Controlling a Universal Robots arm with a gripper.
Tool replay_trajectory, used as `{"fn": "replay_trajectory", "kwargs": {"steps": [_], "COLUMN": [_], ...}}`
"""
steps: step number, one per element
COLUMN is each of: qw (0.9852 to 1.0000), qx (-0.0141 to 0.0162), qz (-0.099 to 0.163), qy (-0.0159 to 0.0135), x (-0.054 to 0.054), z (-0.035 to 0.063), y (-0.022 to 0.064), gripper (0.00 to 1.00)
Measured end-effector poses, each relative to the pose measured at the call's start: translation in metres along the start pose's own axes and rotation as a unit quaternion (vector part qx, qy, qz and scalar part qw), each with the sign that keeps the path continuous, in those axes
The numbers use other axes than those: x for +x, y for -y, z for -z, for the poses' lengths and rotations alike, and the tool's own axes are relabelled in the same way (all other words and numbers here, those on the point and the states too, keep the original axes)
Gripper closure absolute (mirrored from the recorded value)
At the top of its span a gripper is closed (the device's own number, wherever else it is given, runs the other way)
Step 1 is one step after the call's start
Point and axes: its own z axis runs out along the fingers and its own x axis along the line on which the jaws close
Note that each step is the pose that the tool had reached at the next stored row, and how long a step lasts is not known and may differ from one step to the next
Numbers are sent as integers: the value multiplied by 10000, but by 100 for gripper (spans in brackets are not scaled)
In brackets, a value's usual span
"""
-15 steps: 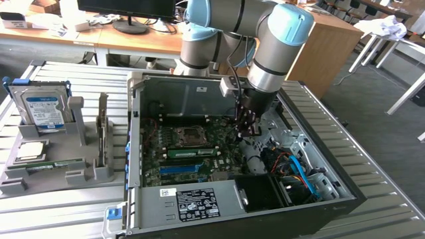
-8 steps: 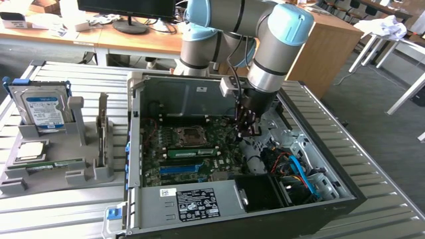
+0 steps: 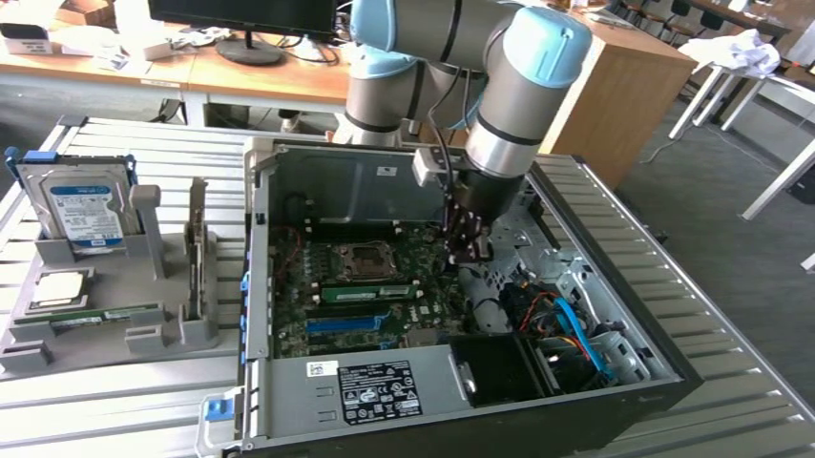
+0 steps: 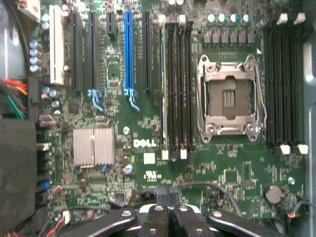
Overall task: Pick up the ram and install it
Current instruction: 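Press down the ram until it locks into place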
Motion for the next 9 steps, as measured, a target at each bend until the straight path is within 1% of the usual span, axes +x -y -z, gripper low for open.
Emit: {"fn": "replay_trajectory", "kwargs": {"steps": [6,9], "qw": [10000,10000], "qx": [0,0], "qz": [0,1], "qy": [0,0], "x": [3,6], "z": [-21,-32], "y": [-84,-155], "gripper": [90,90]}}
